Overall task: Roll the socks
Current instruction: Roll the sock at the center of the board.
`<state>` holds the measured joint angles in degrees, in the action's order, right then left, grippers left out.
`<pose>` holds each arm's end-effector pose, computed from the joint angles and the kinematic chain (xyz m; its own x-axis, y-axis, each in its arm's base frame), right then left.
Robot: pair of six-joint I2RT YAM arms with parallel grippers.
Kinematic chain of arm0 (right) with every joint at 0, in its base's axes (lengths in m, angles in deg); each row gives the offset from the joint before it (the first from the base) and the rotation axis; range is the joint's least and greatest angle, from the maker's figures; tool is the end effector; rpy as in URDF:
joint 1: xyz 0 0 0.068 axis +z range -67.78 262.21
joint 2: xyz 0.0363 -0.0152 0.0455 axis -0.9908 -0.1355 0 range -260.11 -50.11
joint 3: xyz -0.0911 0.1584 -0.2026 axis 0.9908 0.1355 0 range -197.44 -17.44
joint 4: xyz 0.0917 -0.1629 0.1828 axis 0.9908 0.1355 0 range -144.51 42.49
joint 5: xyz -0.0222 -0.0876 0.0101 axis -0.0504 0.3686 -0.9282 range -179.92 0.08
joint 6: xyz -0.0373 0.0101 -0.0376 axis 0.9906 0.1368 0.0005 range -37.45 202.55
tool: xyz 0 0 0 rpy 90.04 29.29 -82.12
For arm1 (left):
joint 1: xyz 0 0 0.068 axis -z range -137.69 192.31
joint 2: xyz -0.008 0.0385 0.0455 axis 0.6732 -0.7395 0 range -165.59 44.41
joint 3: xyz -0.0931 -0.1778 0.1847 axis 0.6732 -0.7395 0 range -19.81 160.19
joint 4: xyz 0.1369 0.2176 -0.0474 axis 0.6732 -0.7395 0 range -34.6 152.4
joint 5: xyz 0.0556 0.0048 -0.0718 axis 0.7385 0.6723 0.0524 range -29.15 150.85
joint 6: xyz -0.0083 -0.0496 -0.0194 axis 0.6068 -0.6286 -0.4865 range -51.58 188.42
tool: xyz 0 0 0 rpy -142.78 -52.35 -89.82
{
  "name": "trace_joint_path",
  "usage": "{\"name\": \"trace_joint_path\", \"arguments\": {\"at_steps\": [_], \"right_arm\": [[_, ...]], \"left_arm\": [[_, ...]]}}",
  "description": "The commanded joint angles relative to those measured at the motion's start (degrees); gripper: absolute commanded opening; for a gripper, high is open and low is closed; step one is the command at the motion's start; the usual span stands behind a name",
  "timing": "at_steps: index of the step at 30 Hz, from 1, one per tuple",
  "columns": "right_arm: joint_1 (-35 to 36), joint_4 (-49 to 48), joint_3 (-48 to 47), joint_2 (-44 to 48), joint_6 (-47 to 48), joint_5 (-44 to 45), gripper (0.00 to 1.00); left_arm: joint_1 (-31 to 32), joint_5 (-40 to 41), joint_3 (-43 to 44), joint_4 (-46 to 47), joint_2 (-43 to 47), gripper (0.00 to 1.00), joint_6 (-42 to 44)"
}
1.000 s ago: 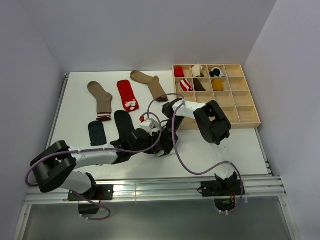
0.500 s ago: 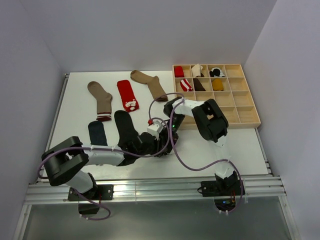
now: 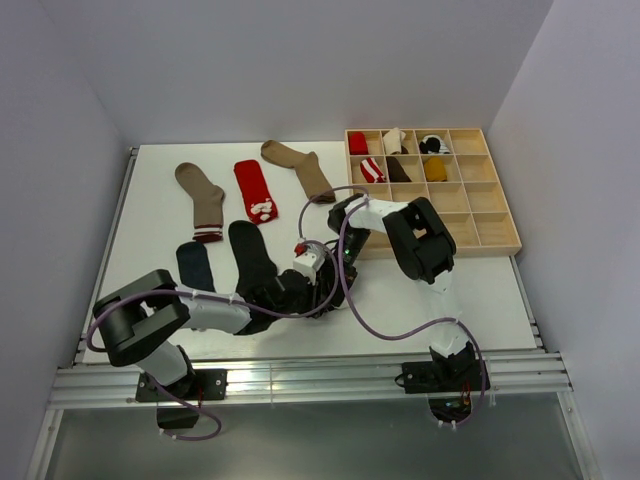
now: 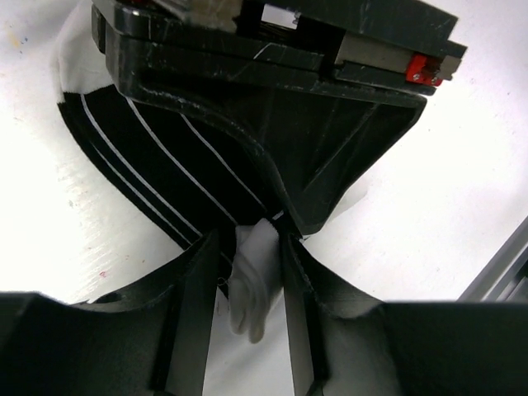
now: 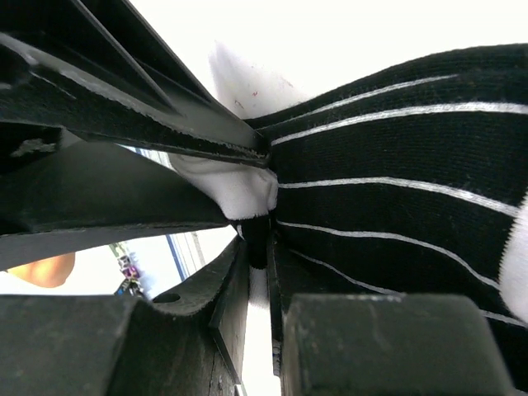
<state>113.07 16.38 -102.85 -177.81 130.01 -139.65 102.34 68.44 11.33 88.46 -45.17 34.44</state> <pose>0.2993 0.2105 0.1128 -0.4793 -0.8411 -0.2506 -0.6313 0.1320 0.7642 0.1487 -0.2487 0.1416 -0.6706 0.0538 -0.7398 0.5163 0.7500 -0.4134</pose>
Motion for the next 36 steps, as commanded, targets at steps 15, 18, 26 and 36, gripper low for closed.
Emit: {"name": "trace_joint_path", "arguments": {"at_steps": [15,18,26,36], "right_arm": [[-1.14,-13.84,5.77,8.68,-8.79,3.77,0.55],[-2.02,-14.9,6.13,10.53,-9.93,3.24,0.57],[-4.92,-17.98,9.11,15.55,-11.69,2.89,0.59],[-5.89,-21.67,14.65,24.07,-12.04,3.5,0.58]], "left_arm": [[-0.53,-5.22,11.13,-17.88,-5.86,0.0,-12.87],[-0.62,-5.57,12.54,-22.19,-5.96,0.0,-14.45],[-1.58,-8.11,12.11,-24.75,-4.91,0.0,-16.47],[-5.53,-17.78,9.82,-24.74,-3.76,0.0,-17.79]]}}
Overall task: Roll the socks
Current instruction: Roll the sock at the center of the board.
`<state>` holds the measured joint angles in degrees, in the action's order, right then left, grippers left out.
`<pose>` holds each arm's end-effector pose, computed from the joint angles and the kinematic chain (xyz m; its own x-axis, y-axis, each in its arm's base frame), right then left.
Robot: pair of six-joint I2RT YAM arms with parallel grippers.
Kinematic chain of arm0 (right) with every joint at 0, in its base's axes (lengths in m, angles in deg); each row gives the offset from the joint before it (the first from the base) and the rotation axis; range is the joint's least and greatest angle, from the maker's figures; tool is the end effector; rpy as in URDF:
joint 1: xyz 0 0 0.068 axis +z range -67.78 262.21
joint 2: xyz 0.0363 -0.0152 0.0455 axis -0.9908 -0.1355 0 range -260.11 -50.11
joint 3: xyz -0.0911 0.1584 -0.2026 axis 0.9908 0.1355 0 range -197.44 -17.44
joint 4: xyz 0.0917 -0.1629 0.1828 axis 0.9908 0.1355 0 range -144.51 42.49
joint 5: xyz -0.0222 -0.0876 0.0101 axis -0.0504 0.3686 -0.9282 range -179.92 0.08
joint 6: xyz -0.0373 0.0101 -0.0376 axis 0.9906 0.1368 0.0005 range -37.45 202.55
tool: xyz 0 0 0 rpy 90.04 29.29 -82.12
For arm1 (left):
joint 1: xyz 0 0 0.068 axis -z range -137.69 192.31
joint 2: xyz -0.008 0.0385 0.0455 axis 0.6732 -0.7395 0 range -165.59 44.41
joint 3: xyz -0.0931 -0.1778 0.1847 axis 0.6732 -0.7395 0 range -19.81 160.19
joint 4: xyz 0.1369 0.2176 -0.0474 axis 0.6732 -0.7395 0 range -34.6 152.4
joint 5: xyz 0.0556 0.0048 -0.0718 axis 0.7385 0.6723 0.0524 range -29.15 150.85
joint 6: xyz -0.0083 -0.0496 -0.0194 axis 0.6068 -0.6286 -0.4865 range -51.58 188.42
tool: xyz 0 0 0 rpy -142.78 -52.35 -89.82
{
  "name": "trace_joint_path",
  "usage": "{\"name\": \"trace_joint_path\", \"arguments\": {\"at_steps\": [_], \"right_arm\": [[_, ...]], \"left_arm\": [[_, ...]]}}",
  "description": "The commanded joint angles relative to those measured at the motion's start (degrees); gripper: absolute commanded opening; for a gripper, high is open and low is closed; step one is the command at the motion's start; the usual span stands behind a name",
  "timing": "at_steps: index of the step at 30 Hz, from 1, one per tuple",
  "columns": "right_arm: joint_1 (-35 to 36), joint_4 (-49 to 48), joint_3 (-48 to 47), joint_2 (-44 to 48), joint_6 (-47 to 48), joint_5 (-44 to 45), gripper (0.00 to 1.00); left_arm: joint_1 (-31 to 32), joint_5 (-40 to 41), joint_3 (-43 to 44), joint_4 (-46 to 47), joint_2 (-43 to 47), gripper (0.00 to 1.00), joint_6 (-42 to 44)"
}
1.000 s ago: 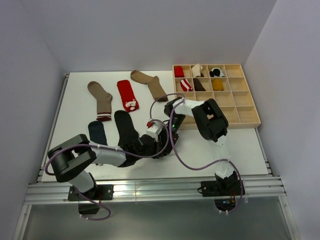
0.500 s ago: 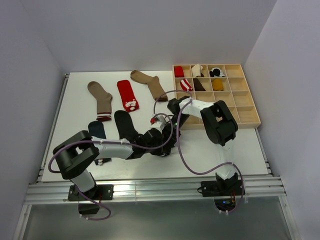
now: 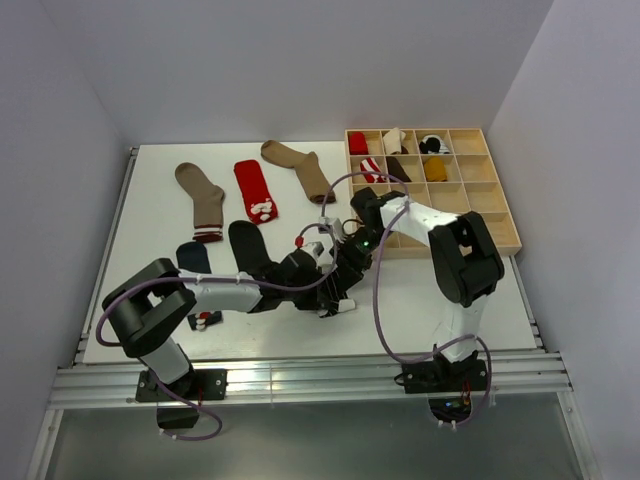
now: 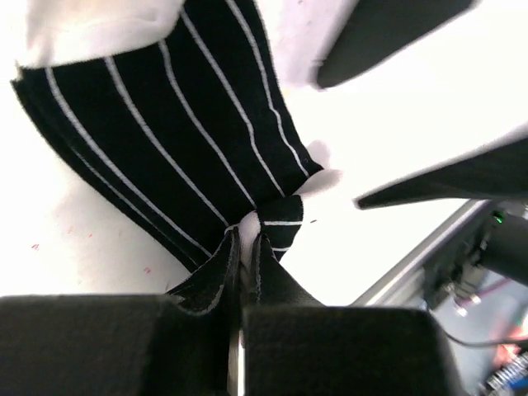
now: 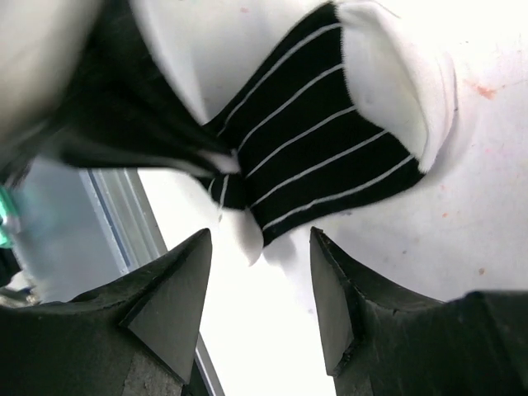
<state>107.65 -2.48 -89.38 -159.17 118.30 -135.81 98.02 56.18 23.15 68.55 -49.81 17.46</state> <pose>0.2954 0.1688 0.1643 -0.5526 -0.7131 -0.4315 -0.7780 0.2556 0.5739 0.1760 -0.2635 0.1457 -0.9161 -0.0307 -0.3997 0.2290 0.7784 -0.5846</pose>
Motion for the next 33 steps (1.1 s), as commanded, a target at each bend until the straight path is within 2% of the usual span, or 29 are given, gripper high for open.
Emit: {"name": "trace_joint_path", "arguments": {"at_steps": [1,7,12,16,23,33], "right_arm": [[-0.64,-3.16,1.71,6.3,-0.24,-0.17,0.58],[-0.73,-9.13,7.42,13.33,1.07,3.26,0.55],[-0.56,-18.7,16.82,21.59,3.8,6.16,0.54],[1.02,-26.18,26.12,31.68,6.43,11.06,0.54],[15.6,-40.06,38.61,43.3,7.49,25.92,0.53],[28.0,-40.87,40.57,45.6,9.25,29.45,0.54]], "left_arm": [[-2.17,-6.4,-2.26,-4.83,1.05,0.0,-0.98],[-7.09,-14.66,-3.76,-5.88,1.31,0.0,-0.46],[-9.29,-21.52,-2.97,-7.82,0.26,0.0,-2.21],[-9.91,-26.08,-1.56,-9.76,-1.76,0.0,-3.09],[-11.05,-30.57,-1.74,-9.15,-5.1,0.02,-5.9],[-12.55,-31.28,-0.42,-10.28,-7.3,0.02,-7.93]]}}
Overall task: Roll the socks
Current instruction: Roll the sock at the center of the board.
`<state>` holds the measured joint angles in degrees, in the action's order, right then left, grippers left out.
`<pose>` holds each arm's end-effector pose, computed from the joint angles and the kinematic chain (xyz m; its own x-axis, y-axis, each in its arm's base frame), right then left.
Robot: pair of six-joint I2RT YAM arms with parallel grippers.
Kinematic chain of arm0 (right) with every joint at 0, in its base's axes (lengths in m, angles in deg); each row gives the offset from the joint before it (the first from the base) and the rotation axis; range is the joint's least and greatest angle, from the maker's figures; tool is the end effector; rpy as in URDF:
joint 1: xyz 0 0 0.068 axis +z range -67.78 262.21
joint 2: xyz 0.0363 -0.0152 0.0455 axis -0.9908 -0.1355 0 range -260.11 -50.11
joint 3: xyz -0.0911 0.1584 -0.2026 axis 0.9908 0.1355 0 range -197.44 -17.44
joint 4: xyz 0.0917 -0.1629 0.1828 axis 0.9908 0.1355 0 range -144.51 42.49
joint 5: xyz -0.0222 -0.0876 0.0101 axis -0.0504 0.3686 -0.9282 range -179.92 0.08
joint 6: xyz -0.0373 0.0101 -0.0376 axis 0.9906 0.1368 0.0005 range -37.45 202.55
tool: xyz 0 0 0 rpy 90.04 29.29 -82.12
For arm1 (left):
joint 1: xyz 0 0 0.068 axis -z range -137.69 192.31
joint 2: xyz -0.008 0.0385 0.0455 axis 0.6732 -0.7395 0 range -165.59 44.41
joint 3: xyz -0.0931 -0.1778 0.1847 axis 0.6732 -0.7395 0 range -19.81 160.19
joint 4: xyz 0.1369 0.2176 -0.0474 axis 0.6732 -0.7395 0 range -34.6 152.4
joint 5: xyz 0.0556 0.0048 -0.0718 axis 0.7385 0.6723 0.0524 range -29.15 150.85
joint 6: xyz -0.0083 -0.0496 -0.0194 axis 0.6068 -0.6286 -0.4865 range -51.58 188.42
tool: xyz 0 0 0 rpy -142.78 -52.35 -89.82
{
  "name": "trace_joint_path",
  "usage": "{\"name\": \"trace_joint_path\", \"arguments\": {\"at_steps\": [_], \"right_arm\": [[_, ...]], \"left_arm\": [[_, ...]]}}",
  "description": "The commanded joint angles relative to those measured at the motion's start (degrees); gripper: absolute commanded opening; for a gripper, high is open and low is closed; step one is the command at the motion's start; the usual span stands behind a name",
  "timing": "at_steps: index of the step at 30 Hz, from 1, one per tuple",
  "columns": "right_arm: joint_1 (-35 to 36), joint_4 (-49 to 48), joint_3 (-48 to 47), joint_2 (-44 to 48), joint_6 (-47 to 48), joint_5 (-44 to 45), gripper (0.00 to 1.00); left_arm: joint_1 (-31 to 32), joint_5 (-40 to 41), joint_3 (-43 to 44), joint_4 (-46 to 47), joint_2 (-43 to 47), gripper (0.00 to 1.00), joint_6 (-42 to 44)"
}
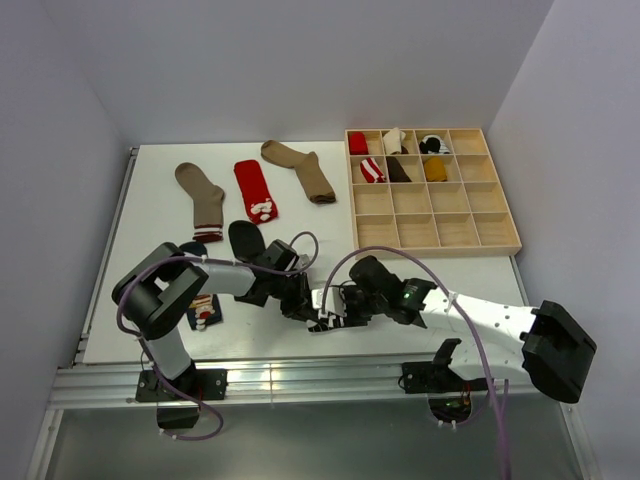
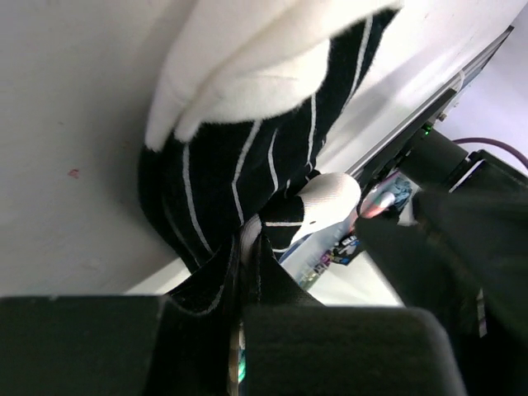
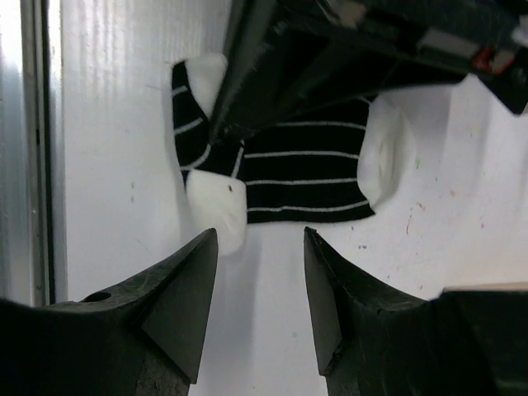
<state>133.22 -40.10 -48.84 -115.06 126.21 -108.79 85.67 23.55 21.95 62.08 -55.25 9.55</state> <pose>0.1280 0.1764 0.1873 0.2637 -0.7124 -0.6503 -0.9533 -0.0894 -0.2886 0.2027 -0.2212 0.1111 -0.9857 -0.0059 0.1687 -0.1268 0.6852 -0.7172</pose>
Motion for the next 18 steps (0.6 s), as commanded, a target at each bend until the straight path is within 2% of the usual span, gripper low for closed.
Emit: {"name": "trace_joint_path", "arguments": {"at_steps": [1,9,18], "right_arm": [[3.22,-3.25,-0.07,1.66,1.17,2.79,0.54],[9.11,-1.49,-0.68,-0.09,1.43,4.02,0.53],[11.57,-6.32,-0.33,-6.33,1.52,7.18,0.49]], "left_arm": [[-0.29,1.26,0.96,-3.9,-2.03,0.02,-0.02],[-1.16,0.65,2.19,-4.25,-3.61,0.05,0.07],[-1.6,-0.32,1.75,-3.46,-3.7,0.07,-0.37]]}}
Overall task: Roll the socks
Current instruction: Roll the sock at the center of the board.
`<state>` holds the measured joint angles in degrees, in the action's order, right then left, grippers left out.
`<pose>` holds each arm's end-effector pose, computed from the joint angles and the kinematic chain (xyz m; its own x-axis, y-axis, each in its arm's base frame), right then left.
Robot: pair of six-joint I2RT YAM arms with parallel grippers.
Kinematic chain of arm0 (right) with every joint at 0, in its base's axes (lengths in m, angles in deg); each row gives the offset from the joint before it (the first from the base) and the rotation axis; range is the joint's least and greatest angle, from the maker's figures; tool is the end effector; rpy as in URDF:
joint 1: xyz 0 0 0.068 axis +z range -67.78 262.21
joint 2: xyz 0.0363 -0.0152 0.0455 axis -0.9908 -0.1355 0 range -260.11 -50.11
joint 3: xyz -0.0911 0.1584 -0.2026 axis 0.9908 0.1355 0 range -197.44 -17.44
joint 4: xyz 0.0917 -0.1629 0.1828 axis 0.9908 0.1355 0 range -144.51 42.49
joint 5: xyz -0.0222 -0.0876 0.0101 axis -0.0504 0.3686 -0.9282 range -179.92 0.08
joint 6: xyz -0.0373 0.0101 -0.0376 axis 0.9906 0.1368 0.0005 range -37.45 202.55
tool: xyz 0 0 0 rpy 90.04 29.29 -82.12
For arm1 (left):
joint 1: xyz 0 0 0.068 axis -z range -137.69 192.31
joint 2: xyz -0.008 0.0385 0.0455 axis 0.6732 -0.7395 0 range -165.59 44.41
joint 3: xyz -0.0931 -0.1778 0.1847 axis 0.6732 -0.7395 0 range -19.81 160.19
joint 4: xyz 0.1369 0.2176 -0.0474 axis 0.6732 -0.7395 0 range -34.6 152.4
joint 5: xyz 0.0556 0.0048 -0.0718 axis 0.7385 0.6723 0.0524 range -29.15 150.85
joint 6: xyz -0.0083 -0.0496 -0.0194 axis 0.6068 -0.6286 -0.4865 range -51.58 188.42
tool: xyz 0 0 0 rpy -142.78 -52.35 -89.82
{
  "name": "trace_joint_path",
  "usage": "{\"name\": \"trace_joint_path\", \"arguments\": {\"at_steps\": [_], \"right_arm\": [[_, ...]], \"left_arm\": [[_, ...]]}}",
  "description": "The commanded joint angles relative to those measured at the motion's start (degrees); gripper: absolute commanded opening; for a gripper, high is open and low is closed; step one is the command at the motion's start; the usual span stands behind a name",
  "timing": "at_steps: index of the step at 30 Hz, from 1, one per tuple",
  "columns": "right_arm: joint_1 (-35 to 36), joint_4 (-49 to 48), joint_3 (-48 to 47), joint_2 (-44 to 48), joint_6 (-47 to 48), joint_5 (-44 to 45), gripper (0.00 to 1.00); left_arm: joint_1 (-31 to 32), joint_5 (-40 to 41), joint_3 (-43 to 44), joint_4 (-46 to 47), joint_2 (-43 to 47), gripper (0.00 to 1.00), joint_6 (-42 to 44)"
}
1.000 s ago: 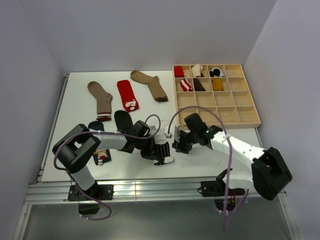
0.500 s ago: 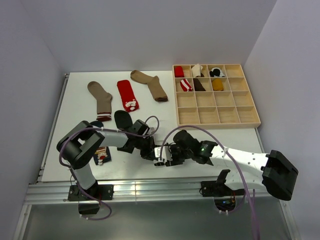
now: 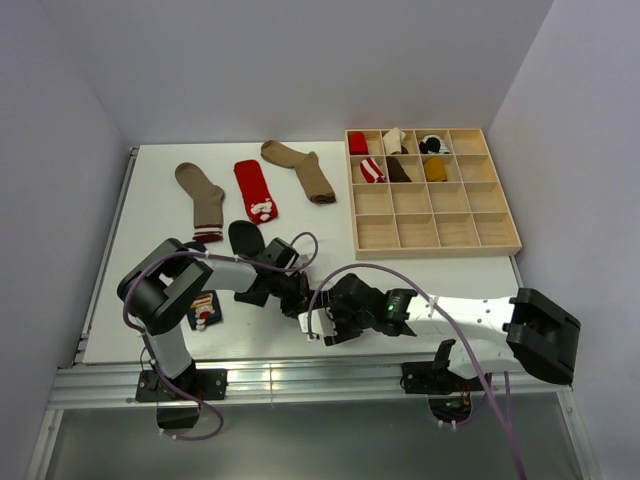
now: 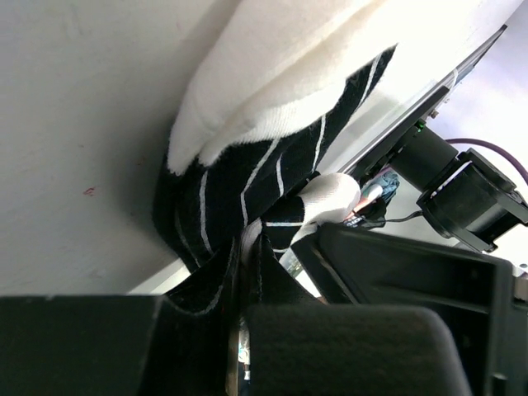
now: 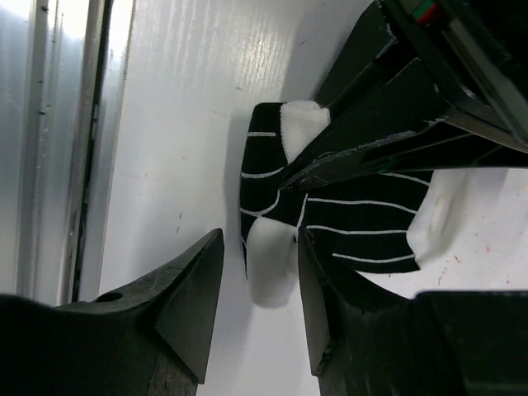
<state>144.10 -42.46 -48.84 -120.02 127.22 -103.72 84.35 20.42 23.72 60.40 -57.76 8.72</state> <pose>0.0997 0.2045 0.1720 0.3935 -0.7122 -0.5813 -0.9158 -0.2484 -0.3157 0.2103 -0.2208 0.1055 -0.9706 -0.0099 0.2406 -0.1826 0.6816 -0.7085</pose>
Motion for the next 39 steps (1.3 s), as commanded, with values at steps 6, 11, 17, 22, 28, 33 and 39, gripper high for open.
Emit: {"name": "trace_joint_path", "arguments": {"at_steps": [6,11,17,22,28,33,39], "right_arm": [[1.22,-5.29,-1.38,-4.62,0.69,4.05,0.49],[1.22,-4.85,-2.7,-8.21,0.69,6.24,0.46],[0.43,0.42,-6.83,-11.56,-1.6,3.79,0.26],[-3.69,9.8,-11.22,-13.41,-2.04,-3.15,0.2],[-10.89,19.39,-16.06,-17.97,-0.02,-14.13,0.19],[-15.04,26.43,-21.15,-23.95,2.87,-20.12,0.18],[-19.6,36.89,-28.88,-32.21,6.39,-26.97,0.18]], "left_arm": [[-0.47,2.54,-0.37,-1.34,-1.1,0.07,0.29],[-0.56,1.84,-0.2,-0.81,-1.01,0.09,0.11],[-0.65,1.58,0.33,-0.37,-0.05,0.13,-0.59],[-0.82,1.75,-1.77,3.13,2.41,0.18,-3.48],[-0.82,6.32,-4.32,6.03,6.97,0.28,-6.82],[-1.08,10.88,-8.19,12.36,10.93,0.33,-9.73],[-1.08,18.17,-10.74,12.72,16.63,0.34,-9.12]]}}
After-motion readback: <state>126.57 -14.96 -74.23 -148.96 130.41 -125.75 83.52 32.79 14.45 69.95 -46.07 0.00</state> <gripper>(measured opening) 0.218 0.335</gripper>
